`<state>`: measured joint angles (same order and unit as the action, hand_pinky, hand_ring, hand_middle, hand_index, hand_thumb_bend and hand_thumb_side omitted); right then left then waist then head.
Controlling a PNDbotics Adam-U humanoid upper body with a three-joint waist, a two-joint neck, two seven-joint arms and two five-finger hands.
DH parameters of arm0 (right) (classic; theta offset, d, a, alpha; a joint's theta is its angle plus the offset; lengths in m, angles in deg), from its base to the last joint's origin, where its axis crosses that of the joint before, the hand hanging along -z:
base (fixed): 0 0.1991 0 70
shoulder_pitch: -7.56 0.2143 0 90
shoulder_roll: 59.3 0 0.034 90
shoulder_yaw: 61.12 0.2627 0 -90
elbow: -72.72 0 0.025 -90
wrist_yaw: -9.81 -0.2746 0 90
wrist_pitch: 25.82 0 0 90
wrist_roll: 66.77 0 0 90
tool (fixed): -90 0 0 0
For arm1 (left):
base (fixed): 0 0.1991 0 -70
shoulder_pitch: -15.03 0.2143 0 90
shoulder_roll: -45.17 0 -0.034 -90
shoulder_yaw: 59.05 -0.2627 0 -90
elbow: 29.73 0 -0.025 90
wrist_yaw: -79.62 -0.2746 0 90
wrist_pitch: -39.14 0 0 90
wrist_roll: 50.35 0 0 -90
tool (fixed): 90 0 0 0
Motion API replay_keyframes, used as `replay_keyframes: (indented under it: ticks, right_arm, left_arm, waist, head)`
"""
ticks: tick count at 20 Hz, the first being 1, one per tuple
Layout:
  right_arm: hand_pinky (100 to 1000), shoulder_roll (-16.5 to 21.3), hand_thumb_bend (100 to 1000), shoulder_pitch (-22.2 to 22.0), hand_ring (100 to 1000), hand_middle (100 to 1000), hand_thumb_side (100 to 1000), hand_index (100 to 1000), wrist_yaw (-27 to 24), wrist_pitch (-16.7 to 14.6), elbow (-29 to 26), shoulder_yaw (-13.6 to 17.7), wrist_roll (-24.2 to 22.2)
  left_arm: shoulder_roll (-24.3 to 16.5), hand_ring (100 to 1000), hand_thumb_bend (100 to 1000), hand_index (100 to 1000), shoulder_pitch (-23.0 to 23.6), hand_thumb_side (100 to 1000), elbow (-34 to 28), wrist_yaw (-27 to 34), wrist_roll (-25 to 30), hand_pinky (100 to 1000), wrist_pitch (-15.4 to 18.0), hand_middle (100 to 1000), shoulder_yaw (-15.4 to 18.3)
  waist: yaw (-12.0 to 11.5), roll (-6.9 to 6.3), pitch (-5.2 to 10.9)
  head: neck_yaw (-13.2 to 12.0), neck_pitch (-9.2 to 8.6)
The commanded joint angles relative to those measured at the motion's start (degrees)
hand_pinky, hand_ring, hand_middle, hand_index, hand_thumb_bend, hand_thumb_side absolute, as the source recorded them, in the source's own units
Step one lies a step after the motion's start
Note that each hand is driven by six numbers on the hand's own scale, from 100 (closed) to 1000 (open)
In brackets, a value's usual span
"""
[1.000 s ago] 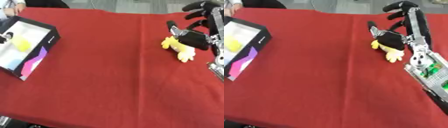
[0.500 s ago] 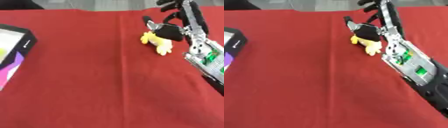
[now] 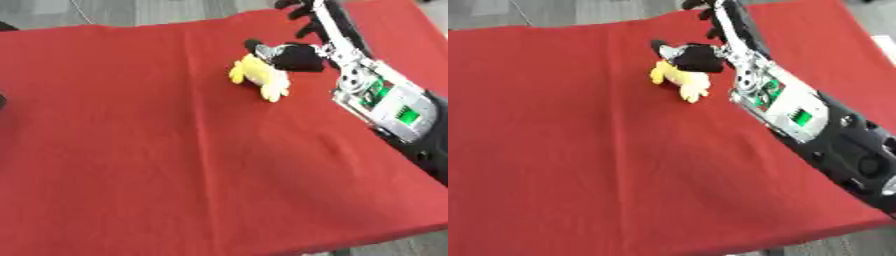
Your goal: Pick up the objects with one hand, pass them to the other hand, and then place them into the box on the other side of the table.
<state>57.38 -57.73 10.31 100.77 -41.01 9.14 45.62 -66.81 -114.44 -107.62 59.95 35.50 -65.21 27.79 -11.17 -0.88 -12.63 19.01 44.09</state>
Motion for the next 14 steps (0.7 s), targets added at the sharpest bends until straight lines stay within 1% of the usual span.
replay_keyframes:
  ticks: [1,3,5,9,11,14]
  right_arm:
    - [661,1.82,536,1.00,795,806,307,743,4.50,5.85,-0.87,1.85,-6.31]
    - [681,1.52,530,0.73,806,816,311,746,8.05,8.24,-0.87,2.40,-10.59]
    - [709,1.55,528,0.17,820,831,324,764,10.65,9.71,-0.87,2.68,-14.03]
    - [766,2.27,533,-0.48,835,836,363,827,13.35,12.81,-0.87,3.21,-21.13]
    - [778,2.82,544,-0.25,840,836,380,841,13.93,14.44,-0.87,3.25,-24.67]
    - [774,3.51,560,0.40,836,823,395,843,15.08,15.27,-0.87,3.61,-28.60]
  left_arm:
    - [-2.72,675,100,721,0.09,468,-2.44,10.29,-3.44,921,2.02,627,0.00]
    - [-3.59,673,100,711,0.65,465,-2.73,15.48,-5.31,921,3.43,625,-0.91]
    - [-4.05,675,100,710,0.94,461,-2.74,17.47,-6.24,921,4.16,626,-1.47]
    - [-4.40,676,100,706,1.16,453,-2.54,17.97,-6.49,921,4.56,626,-1.91]
    - [-4.38,677,100,705,1.17,449,-2.40,17.92,-6.38,922,4.57,626,-2.00]
    - [-4.17,676,100,701,1.07,446,-2.09,17.83,-6.21,922,4.50,623,-2.14]
  waist:
    - [0.43,0.89,2.03]
    - [0.90,1.05,2.23]
    - [1.28,1.20,2.39]
    - [1.81,1.38,2.65]
    - [1.86,1.36,2.68]
    - [1.76,1.25,2.67]
  head:
    - [0.14,0.02]
    - [-0.10,0.02]
    - [-0.34,0.02]
    - [-0.73,0.02]
    - [-0.66,0.02]
    - [-0.32,0.02]
